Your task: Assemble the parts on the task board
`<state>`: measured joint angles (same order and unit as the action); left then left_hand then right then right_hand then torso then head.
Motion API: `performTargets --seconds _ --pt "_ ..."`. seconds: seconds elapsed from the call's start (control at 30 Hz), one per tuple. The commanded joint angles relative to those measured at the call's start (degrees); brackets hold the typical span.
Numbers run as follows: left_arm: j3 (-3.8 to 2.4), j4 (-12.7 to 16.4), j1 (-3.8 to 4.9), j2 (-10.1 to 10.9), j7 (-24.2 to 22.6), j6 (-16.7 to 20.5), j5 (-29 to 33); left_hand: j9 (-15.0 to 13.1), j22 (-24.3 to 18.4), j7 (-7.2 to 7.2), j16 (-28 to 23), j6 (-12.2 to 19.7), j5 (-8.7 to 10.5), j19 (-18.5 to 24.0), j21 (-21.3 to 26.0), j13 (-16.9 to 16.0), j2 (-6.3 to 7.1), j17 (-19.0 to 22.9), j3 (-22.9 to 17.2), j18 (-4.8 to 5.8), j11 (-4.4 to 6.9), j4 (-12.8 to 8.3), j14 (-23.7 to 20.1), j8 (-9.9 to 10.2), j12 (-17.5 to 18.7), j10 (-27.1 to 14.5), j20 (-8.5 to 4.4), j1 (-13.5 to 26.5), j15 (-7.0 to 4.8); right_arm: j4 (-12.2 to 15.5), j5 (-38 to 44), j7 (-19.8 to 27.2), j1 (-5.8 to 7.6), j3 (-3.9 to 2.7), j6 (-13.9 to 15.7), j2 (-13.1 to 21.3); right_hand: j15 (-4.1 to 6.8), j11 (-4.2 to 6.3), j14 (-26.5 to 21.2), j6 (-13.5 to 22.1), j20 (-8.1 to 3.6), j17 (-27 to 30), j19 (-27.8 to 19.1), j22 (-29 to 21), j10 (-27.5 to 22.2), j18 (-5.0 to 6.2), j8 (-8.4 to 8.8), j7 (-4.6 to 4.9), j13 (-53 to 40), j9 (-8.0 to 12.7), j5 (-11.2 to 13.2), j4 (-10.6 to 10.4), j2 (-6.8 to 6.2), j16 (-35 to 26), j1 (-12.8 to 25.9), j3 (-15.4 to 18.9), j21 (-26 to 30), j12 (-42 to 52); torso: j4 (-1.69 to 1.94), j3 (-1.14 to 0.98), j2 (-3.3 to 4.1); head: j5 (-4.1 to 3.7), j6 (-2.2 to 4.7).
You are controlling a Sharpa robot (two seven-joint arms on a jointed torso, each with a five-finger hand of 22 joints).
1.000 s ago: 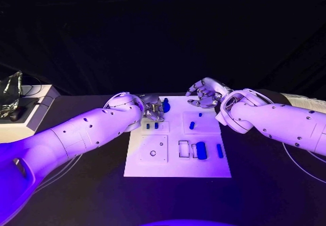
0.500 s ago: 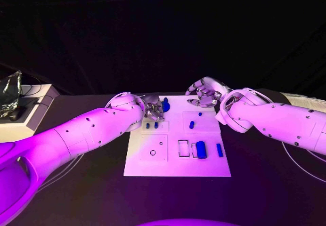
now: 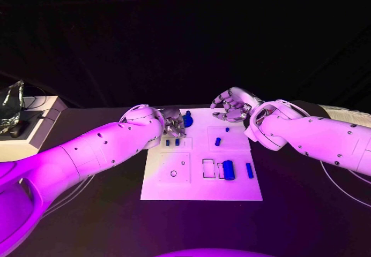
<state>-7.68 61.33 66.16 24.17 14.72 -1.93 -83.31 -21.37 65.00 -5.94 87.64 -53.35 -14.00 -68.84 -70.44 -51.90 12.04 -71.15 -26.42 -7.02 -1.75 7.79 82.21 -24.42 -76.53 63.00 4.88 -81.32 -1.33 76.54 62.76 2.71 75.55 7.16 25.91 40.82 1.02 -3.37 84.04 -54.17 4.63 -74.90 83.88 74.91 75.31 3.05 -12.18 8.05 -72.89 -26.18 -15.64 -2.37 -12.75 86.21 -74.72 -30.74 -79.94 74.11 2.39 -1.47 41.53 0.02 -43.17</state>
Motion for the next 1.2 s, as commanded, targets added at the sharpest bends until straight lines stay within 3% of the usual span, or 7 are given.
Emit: performTargets --seconds 0.03,0.5,0.87,1.2 --pt "0.15 0.02 -0.09 -0.09 -0.47 -0.10 -0.46 0.07 0.17 -0.24 0.28 -0.29 0.08 -0.40 -0.38 -0.16 -0.06 -0.23 -0.27 0.38 -0.12 -0.43 0.34 -0.17 -0.25 0.25 0.01 -0.69 0.03 0.10 0.36 0.21 -0.03 -0.03 0.01 0.01 0.05 0.10 4.25 -0.05 0.03 -7.32 2.96 10.47 0.33 -0.90 0.32 0.11 -0.04 0.05 -0.35 -0.39 0.16 0.13 0.47 -0.09 0.32 0.34 0.03 -0.02 0.03 -0.04 0.07" --pt "0.27 0.04 -0.05 0.14 -5.87 5.51 -1.37 1.36 0.63 -1.22 0.36 2.33 0.60 -0.30 -0.72 -0.62 0.63 -0.88 -1.37 0.45 -0.78 -1.61 0.46 1.89 -0.60 0.02 0.31 -0.88 0.58 0.02 0.28 0.25 -0.03 -0.03 0.06 0.01 0.05 0.11 4.26 -0.06 0.04 -7.34 2.96 10.49 0.39 -0.91 0.33 0.11 -0.09 0.04 -0.41 -0.52 0.18 0.14 0.64 -0.02 0.30 0.38 0.04 -0.03 -0.02 -0.12 0.14" --pt "1.94 -0.58 -0.06 0.44 -8.59 6.26 -3.36 1.52 0.77 -1.26 0.38 2.53 0.67 -0.34 -0.82 -1.15 0.97 -1.09 -1.31 0.47 -0.72 -1.79 0.51 2.10 -0.88 0.37 0.37 -0.84 0.59 0.04 0.17 0.30 -0.03 -0.03 -0.04 0.11 0.05 0.11 4.25 -0.06 0.05 -7.30 2.96 10.49 0.38 -0.90 0.35 0.10 -0.06 0.03 -0.44 -0.59 0.18 0.12 0.75 0.03 0.33 0.36 -0.01 0.08 0.02 -0.16 0.18" --pt "2.47 -0.77 -0.07 0.51 -9.14 5.15 -3.62 1.92 0.88 -1.34 0.37 3.21 0.70 -0.28 -0.88 -0.77 1.35 -1.06 -1.32 0.47 -0.64 -1.96 0.43 2.74 -0.80 -0.13 0.42 -0.67 0.53 0.04 0.12 0.34 -0.03 -0.03 -0.09 0.12 0.05 0.11 4.25 -0.06 0.05 -7.30 2.96 10.49 0.38 -0.90 0.35 0.10 -0.06 0.03 -0.44 -0.59 0.18 0.12 0.75 0.03 0.33 0.36 0.01 0.06 -0.02 -0.18 0.04"
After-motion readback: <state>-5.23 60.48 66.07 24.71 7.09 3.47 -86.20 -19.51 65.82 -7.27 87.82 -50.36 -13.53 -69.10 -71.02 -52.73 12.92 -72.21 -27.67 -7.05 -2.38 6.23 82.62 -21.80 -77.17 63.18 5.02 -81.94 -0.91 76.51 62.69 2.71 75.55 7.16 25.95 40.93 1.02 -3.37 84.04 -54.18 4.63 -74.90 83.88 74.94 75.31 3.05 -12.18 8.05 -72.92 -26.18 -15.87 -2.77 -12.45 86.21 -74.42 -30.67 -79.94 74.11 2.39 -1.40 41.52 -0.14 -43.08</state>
